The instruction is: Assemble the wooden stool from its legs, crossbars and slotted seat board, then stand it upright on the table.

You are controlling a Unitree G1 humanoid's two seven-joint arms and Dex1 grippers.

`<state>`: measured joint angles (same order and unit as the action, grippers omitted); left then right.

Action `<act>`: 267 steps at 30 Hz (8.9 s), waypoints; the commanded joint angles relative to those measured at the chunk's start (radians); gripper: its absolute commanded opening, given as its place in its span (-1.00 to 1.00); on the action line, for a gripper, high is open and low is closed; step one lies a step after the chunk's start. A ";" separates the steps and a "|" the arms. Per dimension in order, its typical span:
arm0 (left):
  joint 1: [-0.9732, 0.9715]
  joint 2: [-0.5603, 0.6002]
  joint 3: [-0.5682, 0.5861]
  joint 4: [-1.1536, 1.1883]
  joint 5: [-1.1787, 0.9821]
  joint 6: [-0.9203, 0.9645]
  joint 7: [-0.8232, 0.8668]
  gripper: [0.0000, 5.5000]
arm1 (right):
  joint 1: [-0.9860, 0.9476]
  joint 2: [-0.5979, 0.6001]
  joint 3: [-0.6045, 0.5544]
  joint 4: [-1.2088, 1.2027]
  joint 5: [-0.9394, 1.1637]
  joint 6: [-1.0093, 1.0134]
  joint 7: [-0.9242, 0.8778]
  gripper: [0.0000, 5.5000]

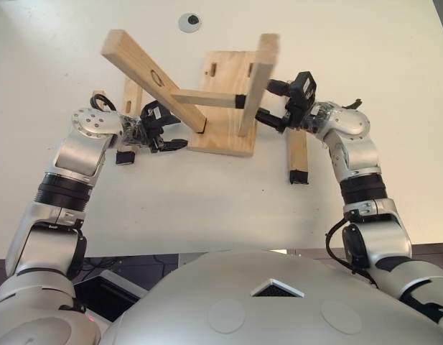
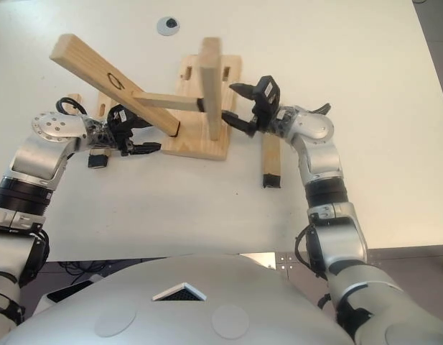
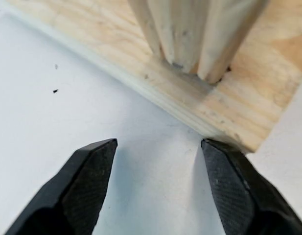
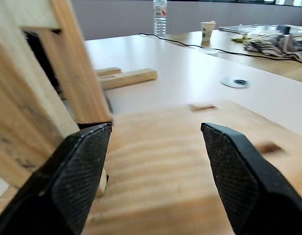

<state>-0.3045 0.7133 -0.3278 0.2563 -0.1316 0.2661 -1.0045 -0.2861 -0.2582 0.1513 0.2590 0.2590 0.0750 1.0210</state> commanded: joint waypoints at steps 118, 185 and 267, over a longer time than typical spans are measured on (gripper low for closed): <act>0.080 0.155 0.473 -0.065 -0.080 -0.064 0.002 0.15 | 0.003 -0.371 -0.190 -0.218 -0.057 0.046 0.039 0.23; -0.052 -0.343 0.260 -0.592 -0.147 -0.326 0.415 -0.55 | -0.349 0.062 -0.234 -0.711 0.850 0.569 -0.818 -0.08; -0.017 -0.303 0.374 -0.544 0.071 -0.111 0.615 0.13 | 0.523 -0.020 -0.277 -0.761 0.146 0.529 -1.000 -0.86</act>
<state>-0.3019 0.3999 0.0462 -0.3016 -0.0611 0.1485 -0.3817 0.2123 -0.2538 -0.1298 -0.5810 0.4657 0.5774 0.0395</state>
